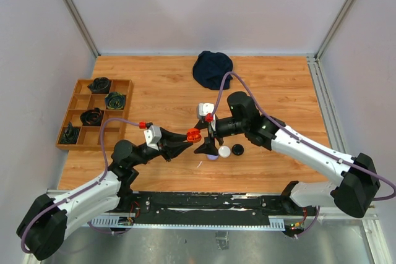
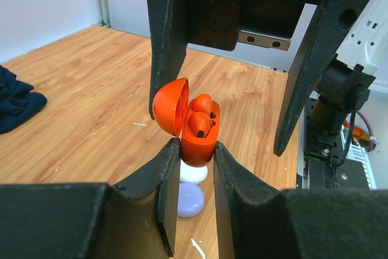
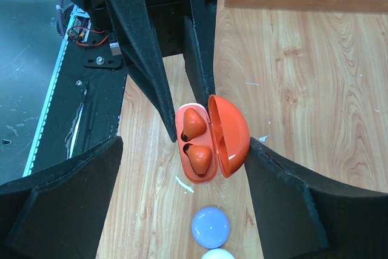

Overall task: Insert the wireless bluetooth earbuds into the charging case
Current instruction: Close the charging case, then place the charging case at the center of the board.

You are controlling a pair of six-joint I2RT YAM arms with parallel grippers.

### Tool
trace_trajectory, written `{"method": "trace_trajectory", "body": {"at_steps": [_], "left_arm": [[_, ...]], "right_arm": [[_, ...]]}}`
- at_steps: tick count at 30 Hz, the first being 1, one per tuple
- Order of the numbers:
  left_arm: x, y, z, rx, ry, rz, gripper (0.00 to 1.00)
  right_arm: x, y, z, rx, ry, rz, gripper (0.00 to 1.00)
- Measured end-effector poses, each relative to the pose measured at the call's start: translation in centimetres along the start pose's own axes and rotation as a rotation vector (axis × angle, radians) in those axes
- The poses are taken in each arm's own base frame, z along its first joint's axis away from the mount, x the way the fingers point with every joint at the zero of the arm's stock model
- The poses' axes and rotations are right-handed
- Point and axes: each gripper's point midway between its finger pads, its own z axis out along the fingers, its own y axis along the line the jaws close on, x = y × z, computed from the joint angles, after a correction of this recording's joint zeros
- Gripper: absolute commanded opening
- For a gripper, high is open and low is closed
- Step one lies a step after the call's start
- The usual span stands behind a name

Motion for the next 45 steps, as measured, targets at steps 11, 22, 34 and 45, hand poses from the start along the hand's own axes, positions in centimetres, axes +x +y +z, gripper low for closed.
{"method": "trace_trajectory", "body": {"at_steps": [11, 22, 34, 45], "left_arm": [[0.3, 0.3, 0.0, -0.013, 0.008, -0.008, 0.00], [1.0, 1.2, 0.3, -0.055, 0.033, -0.036, 0.00], [3.7, 3.6, 1.3, -0.230, 0.178, -0.329, 0.00], [11.7, 2.8, -0.4, -0.388, 0.421, -0.775, 0.00]], "right_arm": [[-0.7, 0.5, -0.5, -0.013, -0.006, -0.006, 0.80], [-1.8, 0.5, -2.0, 0.042, -0.017, -0.039, 0.82], [-0.8, -3.6, -8.1, 0.508, 0.061, 0.027, 0.98], [1.1, -4.1, -15.3, 0.858, 0.061, 0.126, 0.99]]}}
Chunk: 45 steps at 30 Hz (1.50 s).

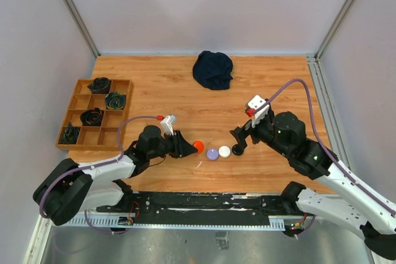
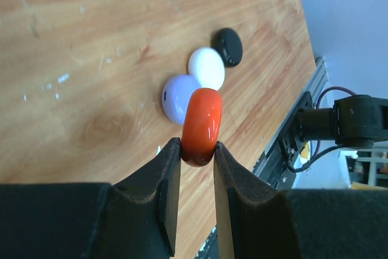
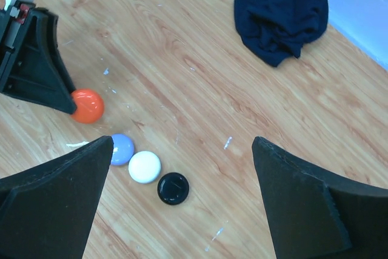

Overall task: Insert the wireless bluetooth earbuds into the charging case
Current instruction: Place the charging case at the center of the board.

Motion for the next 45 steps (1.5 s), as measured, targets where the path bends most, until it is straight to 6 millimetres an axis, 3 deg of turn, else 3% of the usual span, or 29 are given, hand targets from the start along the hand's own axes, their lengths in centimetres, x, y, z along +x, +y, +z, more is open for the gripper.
{"method": "trace_trajectory", "body": {"at_steps": [7, 15, 23, 26, 34, 39, 41, 45], "left_arm": [[3.5, 1.4, 0.8, -0.080, 0.096, -0.138, 0.00], [5.0, 3.7, 1.8, -0.193, 0.124, -0.239, 0.03], [5.1, 3.1, 2.7, -0.210, 0.115, -0.266, 0.33], [5.1, 3.1, 2.8, -0.219, 0.106, -0.273, 0.52], [3.9, 3.3, 2.2, -0.248, 0.037, -0.278, 0.82], [2.7, 3.9, 0.9, -0.303, -0.010, -0.242, 0.94], [1.7, 4.3, 0.0, -0.330, -0.040, -0.233, 0.97], [-2.2, 4.7, -2.6, -0.380, -0.157, -0.208, 0.99]], "right_arm": [[2.2, -1.2, -1.9, 0.086, 0.004, 0.048, 0.98], [3.6, -1.5, -3.1, 0.121, -0.001, 0.086, 0.99], [3.7, -1.9, -3.7, 0.149, -0.018, 0.121, 0.99], [3.8, -2.2, -3.9, 0.164, -0.017, 0.131, 0.99], [4.7, -2.9, -4.7, 0.213, 0.010, 0.155, 0.98], [5.8, -3.7, -5.6, 0.268, 0.051, 0.165, 0.98], [6.5, -4.3, -6.1, 0.309, 0.081, 0.163, 0.98], [7.6, -5.5, -7.2, 0.385, 0.132, 0.164, 0.98]]}}
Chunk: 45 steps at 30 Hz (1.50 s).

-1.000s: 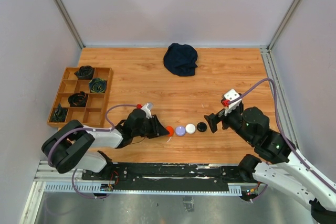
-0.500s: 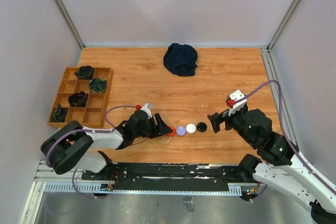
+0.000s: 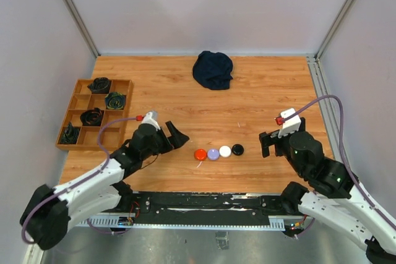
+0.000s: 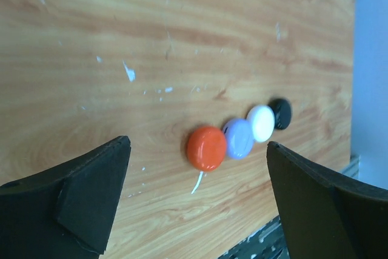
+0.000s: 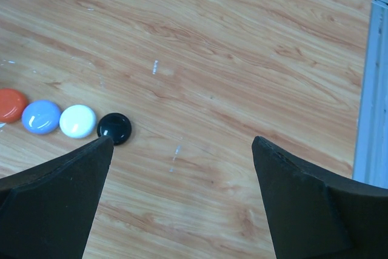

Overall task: Insert the wireless bluetooth earbuds into the charging case
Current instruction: Place the charging case at the center of the board, then reset both arms

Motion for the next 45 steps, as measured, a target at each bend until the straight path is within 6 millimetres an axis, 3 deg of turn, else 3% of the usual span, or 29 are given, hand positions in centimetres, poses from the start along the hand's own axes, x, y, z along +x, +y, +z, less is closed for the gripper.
{"method": "trace_trajectory", "body": {"at_steps": [4, 7, 11, 15, 23, 27, 45], "left_arm": [[-4.7, -1.9, -3.5, 0.005, -0.148, 0.041, 0.99], [-8.0, -4.1, -7.2, 0.027, -0.259, 0.079, 0.99], [-11.1, -5.6, -11.9, 0.034, -0.374, 0.123, 0.99], [-12.2, -5.4, -15.5, 0.029, -0.451, 0.166, 0.99], [-12.6, -4.2, -20.3, 0.065, -0.577, 0.184, 0.99], [-12.9, -4.0, -21.7, 0.092, -0.634, 0.170, 0.99], [-12.7, -3.1, -22.0, 0.094, -0.666, 0.166, 0.99]], "right_arm": [[0.4, -1.5, -0.9, 0.065, 0.002, 0.025, 0.99], [0.4, -2.6, -1.9, 0.098, -0.026, 0.066, 0.98], [0.2, -3.5, -3.0, 0.119, -0.071, 0.112, 0.99], [-0.1, -4.3, -4.0, 0.130, -0.124, 0.151, 0.98], [-0.6, -5.1, -5.2, 0.138, -0.191, 0.196, 0.99], [-0.5, -5.0, -5.0, 0.138, -0.183, 0.191, 0.99], [-0.4, -4.9, -4.7, 0.139, -0.171, 0.182, 0.99]]}}
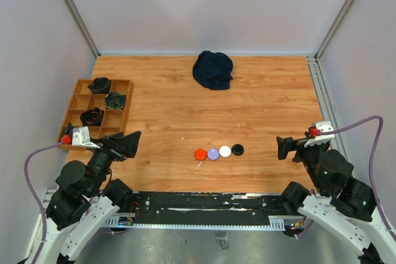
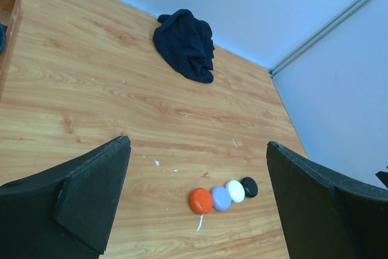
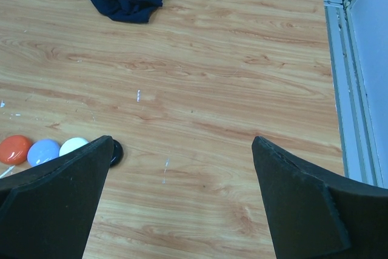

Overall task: Insert the wireless bluetooth earbuds into the charging case
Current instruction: Reset both arms

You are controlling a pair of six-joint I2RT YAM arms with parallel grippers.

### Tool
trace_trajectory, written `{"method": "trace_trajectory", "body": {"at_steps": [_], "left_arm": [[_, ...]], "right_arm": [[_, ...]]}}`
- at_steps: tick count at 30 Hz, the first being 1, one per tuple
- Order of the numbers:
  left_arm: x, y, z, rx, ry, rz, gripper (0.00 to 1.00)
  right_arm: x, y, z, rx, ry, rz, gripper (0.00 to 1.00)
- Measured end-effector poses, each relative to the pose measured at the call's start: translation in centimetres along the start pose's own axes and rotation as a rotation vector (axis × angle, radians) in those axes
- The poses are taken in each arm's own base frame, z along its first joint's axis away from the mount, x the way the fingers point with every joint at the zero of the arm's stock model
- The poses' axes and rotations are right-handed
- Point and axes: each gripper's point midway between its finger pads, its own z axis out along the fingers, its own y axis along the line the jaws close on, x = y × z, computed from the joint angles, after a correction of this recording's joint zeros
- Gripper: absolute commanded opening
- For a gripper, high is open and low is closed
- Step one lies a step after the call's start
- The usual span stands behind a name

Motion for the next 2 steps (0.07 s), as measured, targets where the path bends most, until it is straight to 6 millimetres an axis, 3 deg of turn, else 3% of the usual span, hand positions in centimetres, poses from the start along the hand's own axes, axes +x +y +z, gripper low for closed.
{"method": "trace_trajectory", "body": {"at_steps": [2], "left_arm": [[0.09, 0.04, 0.03, -0.001, 0.002, 0.001, 0.99]], "right_arm": [[0.04, 0.04, 0.06, 0.000, 0.003, -0.002, 0.99]]}}
